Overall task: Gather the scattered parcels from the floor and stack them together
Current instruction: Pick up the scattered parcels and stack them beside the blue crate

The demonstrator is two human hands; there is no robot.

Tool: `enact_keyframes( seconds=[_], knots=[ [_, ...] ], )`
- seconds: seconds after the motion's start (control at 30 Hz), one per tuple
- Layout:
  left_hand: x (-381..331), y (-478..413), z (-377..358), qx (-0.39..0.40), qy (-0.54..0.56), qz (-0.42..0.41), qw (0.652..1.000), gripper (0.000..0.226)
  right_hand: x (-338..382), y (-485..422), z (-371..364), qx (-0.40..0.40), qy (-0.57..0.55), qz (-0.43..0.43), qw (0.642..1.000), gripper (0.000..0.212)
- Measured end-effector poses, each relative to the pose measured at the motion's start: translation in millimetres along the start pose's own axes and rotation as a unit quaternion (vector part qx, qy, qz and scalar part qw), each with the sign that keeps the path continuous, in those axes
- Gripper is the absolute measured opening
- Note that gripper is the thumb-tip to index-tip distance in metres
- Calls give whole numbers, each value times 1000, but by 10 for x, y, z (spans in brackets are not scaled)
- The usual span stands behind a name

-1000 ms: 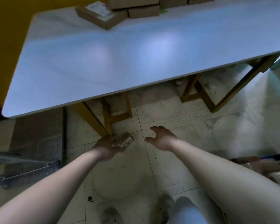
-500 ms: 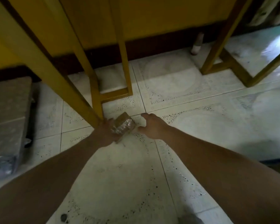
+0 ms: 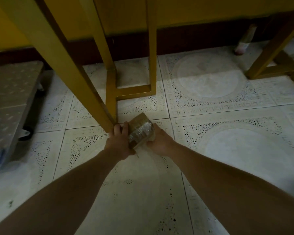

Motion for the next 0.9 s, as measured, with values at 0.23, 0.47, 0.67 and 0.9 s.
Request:
enact_keyframes(
  seconds=[0.23, 0.47, 0.67, 0.9],
  knots=[
    [54, 99, 131, 44, 296, 88, 950, 86, -243, 249, 59, 0, -97, -125, 987, 90],
    [-244, 1466, 924, 197, 671, 212, 683, 46, 432, 1630, 387, -17, -330, -259, 907, 85],
    [-570, 2883, 2382, 262, 668, 216, 662, 27, 1698, 3006, 1200, -39, -419, -253, 871, 48],
    [-702, 4306, 4116, 287, 617, 146, 718, 55, 3107, 4586, 2021, -77, -405, -182, 893, 39]
  ],
)
Point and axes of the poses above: each hand's wrist, its own y-axis away from the middle knuckle, its own z-axis out of the back of the hand, x = y × z, the point moved 6 cm from there along -y, towards the middle knuckle, and after that the axes turned 4 degrees about z, right-handed, at the moved point
